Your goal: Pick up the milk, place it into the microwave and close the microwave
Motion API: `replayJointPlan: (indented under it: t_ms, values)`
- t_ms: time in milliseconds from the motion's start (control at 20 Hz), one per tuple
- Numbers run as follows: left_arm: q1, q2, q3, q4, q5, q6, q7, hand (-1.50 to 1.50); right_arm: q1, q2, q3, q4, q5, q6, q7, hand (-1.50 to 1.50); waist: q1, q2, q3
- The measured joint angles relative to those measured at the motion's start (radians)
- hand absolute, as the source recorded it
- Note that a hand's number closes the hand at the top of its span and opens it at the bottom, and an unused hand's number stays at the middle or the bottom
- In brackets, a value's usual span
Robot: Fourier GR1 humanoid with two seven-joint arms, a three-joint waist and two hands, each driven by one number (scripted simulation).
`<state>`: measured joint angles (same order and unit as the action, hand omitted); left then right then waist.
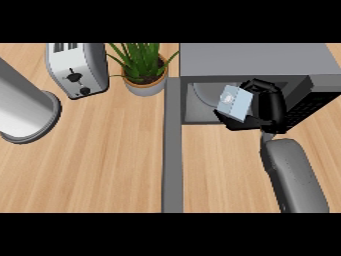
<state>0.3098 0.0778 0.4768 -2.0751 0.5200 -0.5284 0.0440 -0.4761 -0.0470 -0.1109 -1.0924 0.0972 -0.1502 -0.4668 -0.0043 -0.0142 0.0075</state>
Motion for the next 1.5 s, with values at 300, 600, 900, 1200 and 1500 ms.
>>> replayJointPlan:
  t_ms: [300, 600, 900, 1200, 1500]
  values:
    - [-0.037, 0.022, -0.001, 0.028, 0.003, -0.006, 0.006, -1.50, -0.038, -0.003, -0.020, 0.093, 0.009, -0.021, -0.132, 1.50, 0.009, -0.008, 0.002]
    - [-0.064, 0.023, -0.022, 0.033, 0.003, -0.009, 0.012, -1.50, -0.049, -0.014, -0.034, 0.137, 0.028, -0.064, -0.243, 1.50, 0.025, -0.007, 0.006]
    - [-0.092, 0.030, -0.040, 0.039, 0.005, -0.011, 0.020, -1.50, -0.037, -0.039, -0.039, 0.148, 0.058, -0.114, -0.333, 1.50, 0.053, -0.002, 0.007]
    - [-0.107, 0.025, -0.063, 0.043, -0.011, -0.016, 0.021, -1.50, -0.018, -0.036, -0.068, 0.138, 0.056, -0.176, -0.396, 1.50, 0.083, 0.003, 0.003]
    - [-0.127, 0.032, -0.074, 0.039, -0.044, -0.011, 0.024, -1.50, 0.001, -0.011, -0.113, 0.108, 0.058, -0.273, -0.436, -1.50, 0.109, 0.012, -0.002]
